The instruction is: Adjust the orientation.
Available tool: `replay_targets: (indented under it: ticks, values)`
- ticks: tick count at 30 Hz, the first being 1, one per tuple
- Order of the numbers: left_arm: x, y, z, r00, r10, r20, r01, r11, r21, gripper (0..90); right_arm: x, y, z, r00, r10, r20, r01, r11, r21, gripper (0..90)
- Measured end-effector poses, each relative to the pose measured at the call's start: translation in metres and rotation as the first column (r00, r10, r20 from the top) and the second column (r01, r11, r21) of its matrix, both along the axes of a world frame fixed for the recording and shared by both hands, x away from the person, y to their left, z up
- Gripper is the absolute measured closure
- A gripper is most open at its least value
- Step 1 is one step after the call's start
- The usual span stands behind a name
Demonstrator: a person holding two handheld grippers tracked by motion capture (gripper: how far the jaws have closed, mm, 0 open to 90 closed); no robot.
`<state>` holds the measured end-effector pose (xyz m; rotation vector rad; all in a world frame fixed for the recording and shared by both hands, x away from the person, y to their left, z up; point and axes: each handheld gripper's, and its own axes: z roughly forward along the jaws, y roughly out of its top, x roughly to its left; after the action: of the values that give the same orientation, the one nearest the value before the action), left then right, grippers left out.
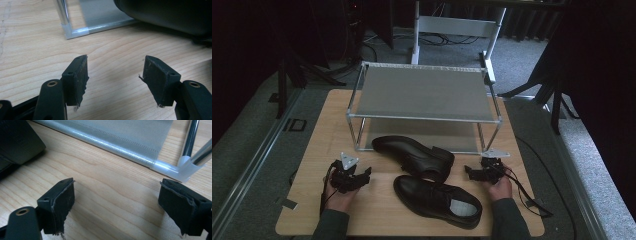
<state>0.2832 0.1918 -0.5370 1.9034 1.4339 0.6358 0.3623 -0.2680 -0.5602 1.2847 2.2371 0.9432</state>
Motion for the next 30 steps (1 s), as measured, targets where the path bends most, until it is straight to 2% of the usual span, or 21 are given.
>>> replay_targets:
  ticks: [4,8,10,12,15,19,21,22,23,24,26,27,29,30]
  values:
    - [-0.001,-0.004,0.000,0.9998,-0.019,0.002,0.019,0.9998,0.007,37.5,-0.002,-0.001,0.000,1.0000,0.001,0.000,-0.001,1.000,0.000,14.3]
    - [-0.003,-0.007,0.001,0.9993,-0.037,0.004,0.037,0.9993,0.010,37.5,-0.003,0.000,0.002,0.9998,-0.009,-0.018,0.009,1.000,-0.011,15.9]
    - [-0.005,-0.008,0.001,0.9989,-0.047,0.007,0.047,0.9988,0.015,37.5,-0.005,-0.002,0.005,0.9995,-0.009,-0.031,0.009,1.000,-0.019,22.8]
    - [-0.008,-0.011,0.002,0.9982,-0.059,0.011,0.059,0.9982,0.006,37.5,-0.008,-0.003,0.008,0.9990,-0.021,-0.039,0.020,1.000,-0.025,35.5]
    - [-0.010,-0.013,0.003,0.9970,-0.075,0.015,0.075,0.9972,0.005,37.5,-0.012,-0.005,0.011,0.9987,-0.017,-0.049,0.016,1.000,-0.018,38.9]
    - [-0.015,-0.020,0.006,0.9916,-0.128,0.019,0.128,0.9916,-0.016,37.6,-0.030,-0.006,0.031,0.9999,0.017,0.001,-0.017,1.000,0.020,42.3]
    - [-0.020,-0.026,0.009,0.9850,-0.170,0.027,0.171,0.9852,-0.017,37.6,-0.040,-0.004,0.043,0.9983,0.046,0.036,-0.047,0.999,0.025,42.5]
    - [-0.020,-0.026,0.009,0.9850,-0.170,0.027,0.171,0.9852,-0.017,37.7,-0.047,-0.002,0.050,0.9967,0.061,0.052,-0.063,0.998,0.027,42.7]
    - [-0.023,-0.029,0.010,0.9824,-0.184,0.031,0.185,0.9826,-0.020,37.7,-0.047,-0.002,0.050,0.9967,0.061,0.052,-0.063,0.998,0.027,42.7]
    - [-0.027,-0.033,0.011,0.9771,-0.210,0.033,0.211,0.9772,-0.023,37.7,-0.059,0.002,0.063,0.9919,0.103,0.075,-0.105,0.994,0.035,42.6]
    - [-0.029,-0.035,0.011,0.9745,-0.222,0.033,0.223,0.9746,-0.023,38.0,-0.072,0.007,0.075,0.9845,0.148,0.093,-0.152,0.988,0.039,42.4]
    - [-0.031,-0.038,0.010,0.9721,-0.233,0.032,0.233,0.9720,-0.026,38.0,-0.072,0.007,0.075,0.9845,0.148,0.093,-0.152,0.988,0.039,42.4]
    - [-0.034,-0.044,0.010,0.9652,-0.260,0.026,0.261,0.9642,-0.047,38.2,-0.083,0.012,0.085,0.9745,0.195,0.111,-0.201,0.979,0.042,42.0]
    - [-0.034,-0.046,0.010,0.9632,-0.268,0.025,0.269,0.9620,-0.049,38.7,-0.093,0.016,0.092,0.9633,0.241,0.117,-0.249,0.967,0.059,42.0]
